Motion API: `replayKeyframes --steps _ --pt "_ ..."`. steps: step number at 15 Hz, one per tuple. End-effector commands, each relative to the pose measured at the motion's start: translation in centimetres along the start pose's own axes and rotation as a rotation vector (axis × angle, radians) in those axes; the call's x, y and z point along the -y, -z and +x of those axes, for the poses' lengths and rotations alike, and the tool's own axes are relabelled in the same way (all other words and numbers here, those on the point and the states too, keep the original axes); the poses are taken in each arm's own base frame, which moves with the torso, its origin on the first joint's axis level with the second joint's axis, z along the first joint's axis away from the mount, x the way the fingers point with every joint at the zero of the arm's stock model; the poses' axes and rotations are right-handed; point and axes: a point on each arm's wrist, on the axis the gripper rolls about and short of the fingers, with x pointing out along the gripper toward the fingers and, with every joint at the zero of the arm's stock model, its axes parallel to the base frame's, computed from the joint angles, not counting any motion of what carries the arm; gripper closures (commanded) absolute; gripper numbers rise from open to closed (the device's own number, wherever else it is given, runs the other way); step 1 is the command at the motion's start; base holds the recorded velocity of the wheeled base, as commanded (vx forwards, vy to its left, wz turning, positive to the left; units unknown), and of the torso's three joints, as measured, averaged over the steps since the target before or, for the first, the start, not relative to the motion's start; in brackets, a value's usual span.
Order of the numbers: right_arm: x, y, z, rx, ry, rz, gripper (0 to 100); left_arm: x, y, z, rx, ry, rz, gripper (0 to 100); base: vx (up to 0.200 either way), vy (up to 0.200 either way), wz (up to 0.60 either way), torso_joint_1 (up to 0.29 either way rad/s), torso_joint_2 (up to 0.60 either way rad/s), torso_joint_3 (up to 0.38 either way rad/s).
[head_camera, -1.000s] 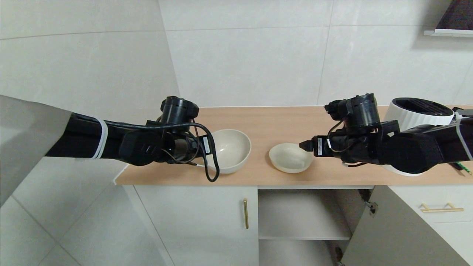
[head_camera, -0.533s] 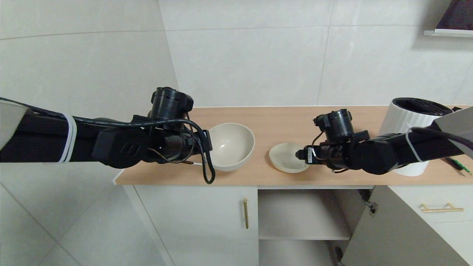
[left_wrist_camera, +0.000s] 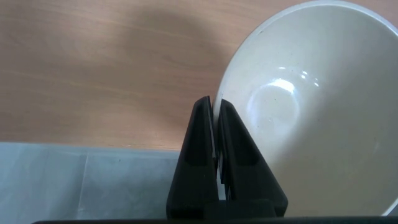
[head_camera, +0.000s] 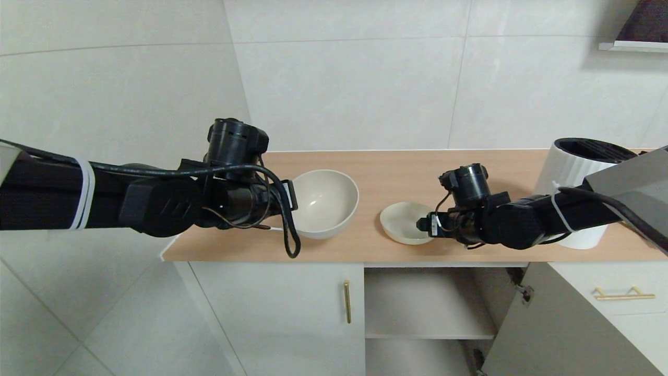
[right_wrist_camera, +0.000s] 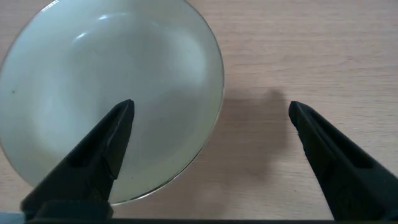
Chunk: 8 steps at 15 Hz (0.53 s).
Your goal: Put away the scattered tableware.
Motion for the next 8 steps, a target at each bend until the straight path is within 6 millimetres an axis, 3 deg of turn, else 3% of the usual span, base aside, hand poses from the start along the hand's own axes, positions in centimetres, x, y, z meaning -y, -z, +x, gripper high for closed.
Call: replayKeyframes --steps 1,8 --pt "-0.05 0.0 0.13 0.0 -0.002 0.004 100 0.02 -0.11 -0.16 0.005 0.002 -0.002 100 0.0 0.0 0.0 0.0 0.0 0.0" --pt "0.14 -0.37 -0.02 0.007 -0.008 0.022 100 0.06 -0.39 -0.65 0.014 0.01 -0.003 100 0.0 0.0 0.0 0.0 0.0 0.0"
